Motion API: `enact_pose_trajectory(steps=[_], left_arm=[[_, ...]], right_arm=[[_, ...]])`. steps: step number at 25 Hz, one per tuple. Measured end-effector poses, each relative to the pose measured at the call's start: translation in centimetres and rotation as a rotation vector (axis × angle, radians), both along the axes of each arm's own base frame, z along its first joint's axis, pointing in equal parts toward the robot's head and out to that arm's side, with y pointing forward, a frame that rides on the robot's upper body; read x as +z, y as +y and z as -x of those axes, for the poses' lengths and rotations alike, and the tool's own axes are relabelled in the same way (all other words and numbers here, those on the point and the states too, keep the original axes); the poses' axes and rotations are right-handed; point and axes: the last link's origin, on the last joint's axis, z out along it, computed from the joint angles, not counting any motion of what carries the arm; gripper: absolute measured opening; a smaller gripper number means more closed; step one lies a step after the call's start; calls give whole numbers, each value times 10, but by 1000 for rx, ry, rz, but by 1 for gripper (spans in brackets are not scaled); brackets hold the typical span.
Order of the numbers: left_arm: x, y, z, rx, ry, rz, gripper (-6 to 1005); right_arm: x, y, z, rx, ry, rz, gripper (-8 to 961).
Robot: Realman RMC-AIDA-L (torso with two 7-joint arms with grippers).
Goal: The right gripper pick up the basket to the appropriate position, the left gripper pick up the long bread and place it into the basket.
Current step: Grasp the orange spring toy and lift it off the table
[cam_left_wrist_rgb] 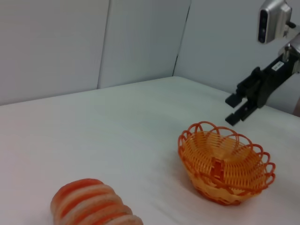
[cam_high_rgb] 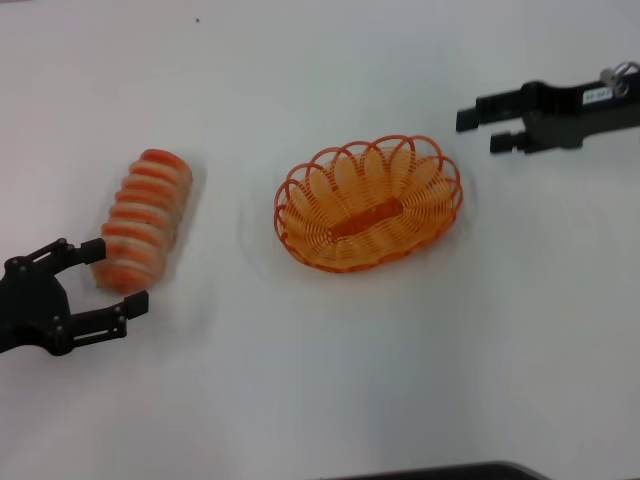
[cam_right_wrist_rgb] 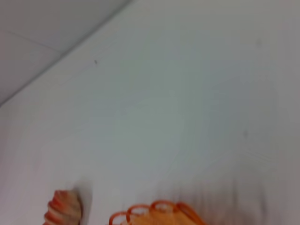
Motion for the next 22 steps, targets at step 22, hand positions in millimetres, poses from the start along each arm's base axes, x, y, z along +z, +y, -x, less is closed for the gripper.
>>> enact_pose_trajectory(steps=[22], left_arm=[[2, 9, -6, 42, -53, -26, 932]], right_arm=[[-1, -73, -24, 1028, -165, -253, 773]])
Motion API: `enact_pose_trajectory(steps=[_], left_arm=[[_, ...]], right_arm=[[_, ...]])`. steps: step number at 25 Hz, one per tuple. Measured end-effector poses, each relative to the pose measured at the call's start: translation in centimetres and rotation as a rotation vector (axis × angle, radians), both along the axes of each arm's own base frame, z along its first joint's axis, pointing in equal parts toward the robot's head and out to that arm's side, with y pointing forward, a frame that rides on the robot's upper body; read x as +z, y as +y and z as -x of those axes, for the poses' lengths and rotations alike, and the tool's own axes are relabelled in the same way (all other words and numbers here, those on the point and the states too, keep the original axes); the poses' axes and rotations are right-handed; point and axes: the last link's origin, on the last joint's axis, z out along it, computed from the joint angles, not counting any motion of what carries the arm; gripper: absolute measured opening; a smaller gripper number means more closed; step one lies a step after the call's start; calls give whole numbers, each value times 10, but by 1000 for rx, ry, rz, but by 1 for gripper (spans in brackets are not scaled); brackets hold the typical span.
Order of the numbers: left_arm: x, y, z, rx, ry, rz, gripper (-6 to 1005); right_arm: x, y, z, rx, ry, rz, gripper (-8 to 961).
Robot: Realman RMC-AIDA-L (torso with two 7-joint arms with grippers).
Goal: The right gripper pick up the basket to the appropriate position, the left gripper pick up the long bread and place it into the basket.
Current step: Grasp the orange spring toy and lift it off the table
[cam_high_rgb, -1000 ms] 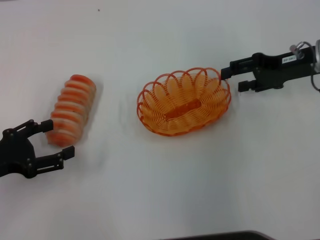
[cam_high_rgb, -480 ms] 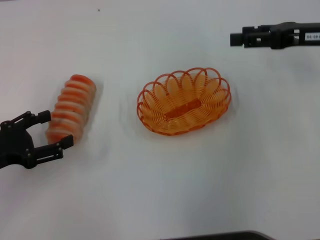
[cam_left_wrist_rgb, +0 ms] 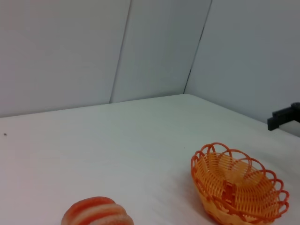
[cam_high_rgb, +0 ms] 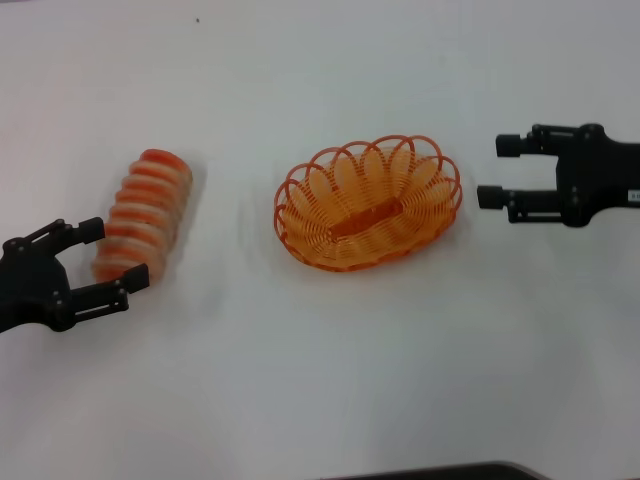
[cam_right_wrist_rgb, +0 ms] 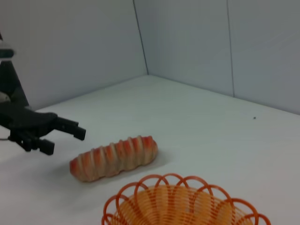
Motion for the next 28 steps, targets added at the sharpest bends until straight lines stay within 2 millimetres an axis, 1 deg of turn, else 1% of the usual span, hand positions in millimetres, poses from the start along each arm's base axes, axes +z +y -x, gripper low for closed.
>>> enact_pose_trajectory(steps=[3, 7, 12, 14, 16, 18, 19, 22, 26, 28], left_arm=[[1, 3, -1, 26, -11, 9, 933], [12, 18, -3, 174, -33, 54, 933], [35, 34, -21, 323, -59, 157, 932], [41, 45, -28, 434, 8, 237, 932], [42, 55, -36, 505, 92, 295, 932], [42, 55, -36, 505, 92, 295, 933], [37, 70, -50, 572, 234, 346, 933], [31, 81, -65, 591, 311, 351, 933], [29, 97, -90, 576, 409, 307, 933], [27, 102, -97, 574, 465, 290, 933]], right_arm=[[-3, -10, -7, 9, -7, -23, 775], [-4, -13, -10, 2, -8, -33, 783], [-5, -11, -8, 10, -8, -31, 791], [-7, -10, -7, 23, -13, -28, 791], [-7, -9, -5, 42, -24, -31, 791], [-7, -8, -4, 55, -31, -37, 791], [-6, -7, -4, 58, -35, -40, 791], [-5, -5, -4, 61, -47, -47, 791], [-2, -4, -5, 65, -54, -53, 791], [-1, -4, -5, 65, -53, -59, 791]])
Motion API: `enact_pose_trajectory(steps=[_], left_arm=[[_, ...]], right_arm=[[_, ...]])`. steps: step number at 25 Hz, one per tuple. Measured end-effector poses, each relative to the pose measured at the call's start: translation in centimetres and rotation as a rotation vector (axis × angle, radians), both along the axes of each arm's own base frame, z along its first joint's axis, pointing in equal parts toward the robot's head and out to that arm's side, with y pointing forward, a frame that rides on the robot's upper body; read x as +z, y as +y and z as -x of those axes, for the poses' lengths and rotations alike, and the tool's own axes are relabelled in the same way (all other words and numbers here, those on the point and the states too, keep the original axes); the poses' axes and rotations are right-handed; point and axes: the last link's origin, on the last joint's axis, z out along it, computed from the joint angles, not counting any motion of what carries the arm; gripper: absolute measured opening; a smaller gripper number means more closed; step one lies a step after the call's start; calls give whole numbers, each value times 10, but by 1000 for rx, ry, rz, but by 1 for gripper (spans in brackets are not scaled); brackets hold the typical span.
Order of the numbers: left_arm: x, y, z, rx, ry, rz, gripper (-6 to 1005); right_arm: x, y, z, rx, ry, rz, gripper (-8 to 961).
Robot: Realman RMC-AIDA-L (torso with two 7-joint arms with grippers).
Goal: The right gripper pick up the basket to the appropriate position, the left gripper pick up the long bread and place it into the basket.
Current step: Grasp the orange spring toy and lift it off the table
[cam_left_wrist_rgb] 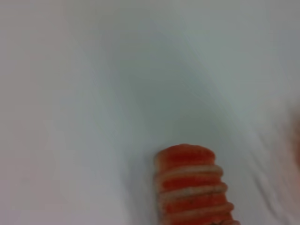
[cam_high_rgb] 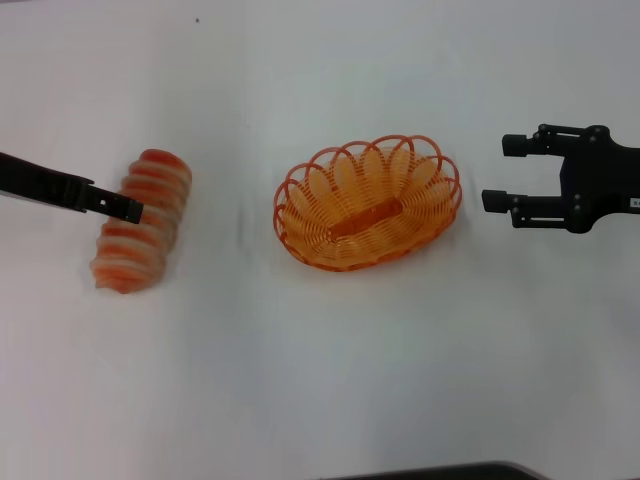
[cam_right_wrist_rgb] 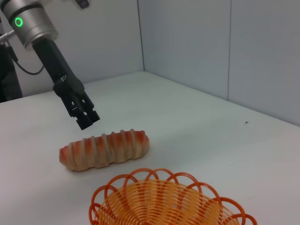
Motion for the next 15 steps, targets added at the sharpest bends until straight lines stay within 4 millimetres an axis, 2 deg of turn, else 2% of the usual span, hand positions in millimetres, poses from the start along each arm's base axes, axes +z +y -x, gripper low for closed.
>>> enact_pose_trajectory(steps=[8, 15], left_arm=[[-17, 11, -20, 17, 89, -12, 933], [-27, 15, -24, 28, 110, -34, 933]], right_arm=[[0, -4, -2, 25, -18, -16, 792], [-9, -6, 2, 101, -48, 14, 792]])
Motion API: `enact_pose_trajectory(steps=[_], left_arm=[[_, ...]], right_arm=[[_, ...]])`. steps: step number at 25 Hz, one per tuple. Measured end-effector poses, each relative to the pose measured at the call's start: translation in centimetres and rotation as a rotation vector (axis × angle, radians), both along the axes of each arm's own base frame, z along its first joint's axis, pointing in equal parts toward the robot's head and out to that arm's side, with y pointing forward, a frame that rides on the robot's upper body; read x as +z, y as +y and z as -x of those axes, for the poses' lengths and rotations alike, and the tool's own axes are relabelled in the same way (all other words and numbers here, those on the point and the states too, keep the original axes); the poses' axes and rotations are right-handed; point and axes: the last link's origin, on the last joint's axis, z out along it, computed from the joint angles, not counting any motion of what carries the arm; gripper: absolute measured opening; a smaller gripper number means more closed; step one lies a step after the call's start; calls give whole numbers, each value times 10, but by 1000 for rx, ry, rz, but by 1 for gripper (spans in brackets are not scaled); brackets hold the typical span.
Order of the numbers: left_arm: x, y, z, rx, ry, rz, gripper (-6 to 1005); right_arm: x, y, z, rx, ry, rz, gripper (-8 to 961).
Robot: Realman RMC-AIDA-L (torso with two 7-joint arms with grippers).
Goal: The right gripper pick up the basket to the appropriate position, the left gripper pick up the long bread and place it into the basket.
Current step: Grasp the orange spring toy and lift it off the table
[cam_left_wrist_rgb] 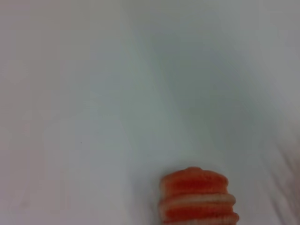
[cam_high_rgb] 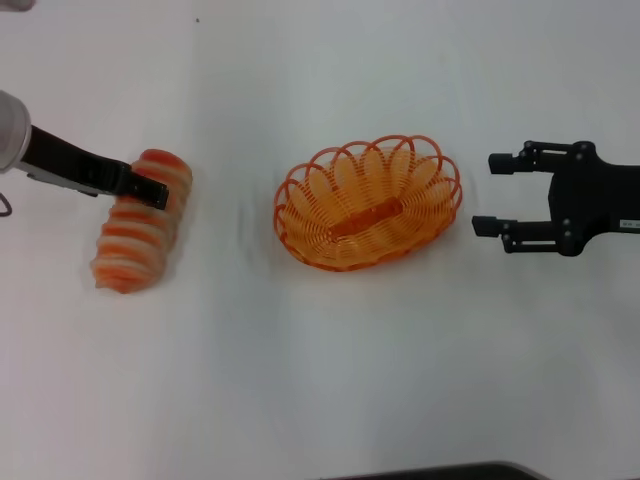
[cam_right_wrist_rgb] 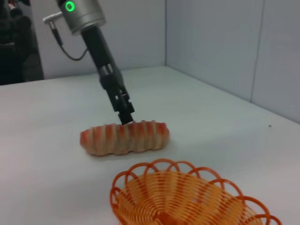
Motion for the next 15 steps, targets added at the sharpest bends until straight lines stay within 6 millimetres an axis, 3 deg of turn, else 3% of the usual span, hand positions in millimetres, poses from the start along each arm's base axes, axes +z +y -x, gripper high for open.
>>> enact_pose_trajectory(steps=[15], left_arm=[[-18, -1, -1, 10, 39, 42, 932]], right_arm=[[-5, -6, -4, 14, -26, 24, 791]])
